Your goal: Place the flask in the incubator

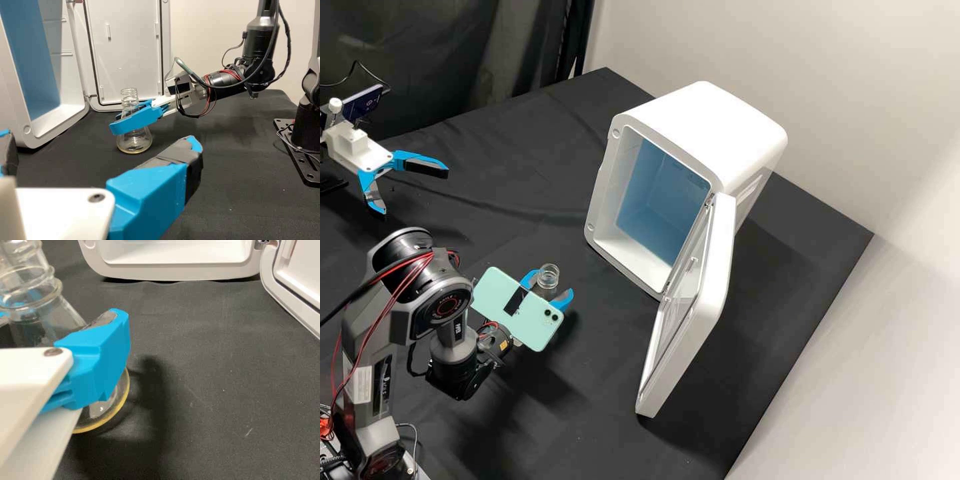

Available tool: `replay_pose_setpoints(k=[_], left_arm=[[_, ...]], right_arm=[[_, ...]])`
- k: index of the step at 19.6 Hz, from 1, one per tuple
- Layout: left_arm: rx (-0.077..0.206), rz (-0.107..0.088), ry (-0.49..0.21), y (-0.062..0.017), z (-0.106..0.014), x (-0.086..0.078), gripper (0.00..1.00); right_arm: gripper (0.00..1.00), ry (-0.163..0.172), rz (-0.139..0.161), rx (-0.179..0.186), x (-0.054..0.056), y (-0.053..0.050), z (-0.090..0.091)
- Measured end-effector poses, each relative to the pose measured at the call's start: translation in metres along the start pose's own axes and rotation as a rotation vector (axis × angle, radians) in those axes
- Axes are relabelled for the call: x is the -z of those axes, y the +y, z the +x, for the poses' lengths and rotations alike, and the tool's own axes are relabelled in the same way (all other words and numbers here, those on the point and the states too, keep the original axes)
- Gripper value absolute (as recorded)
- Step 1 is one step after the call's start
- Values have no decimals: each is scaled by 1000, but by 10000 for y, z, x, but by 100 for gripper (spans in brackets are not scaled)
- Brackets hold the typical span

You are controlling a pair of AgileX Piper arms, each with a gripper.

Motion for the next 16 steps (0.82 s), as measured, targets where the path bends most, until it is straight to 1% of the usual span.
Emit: replay_pose_setpoints(k=[10, 12, 14, 16], left_arm=[[0, 0, 0, 0, 0, 0, 100], [0, 0, 0, 0, 0, 0, 100], [0, 0, 0, 0, 0, 0, 100], [0, 0, 0, 0, 0, 0, 100]], right_arm=[[0, 1, 0, -2, 13, -6, 4], [0, -3, -5, -1, 26, 5, -6], [0, -2, -12, -12, 56, 31, -42], [0, 11, -21, -61, 101, 117, -128]])
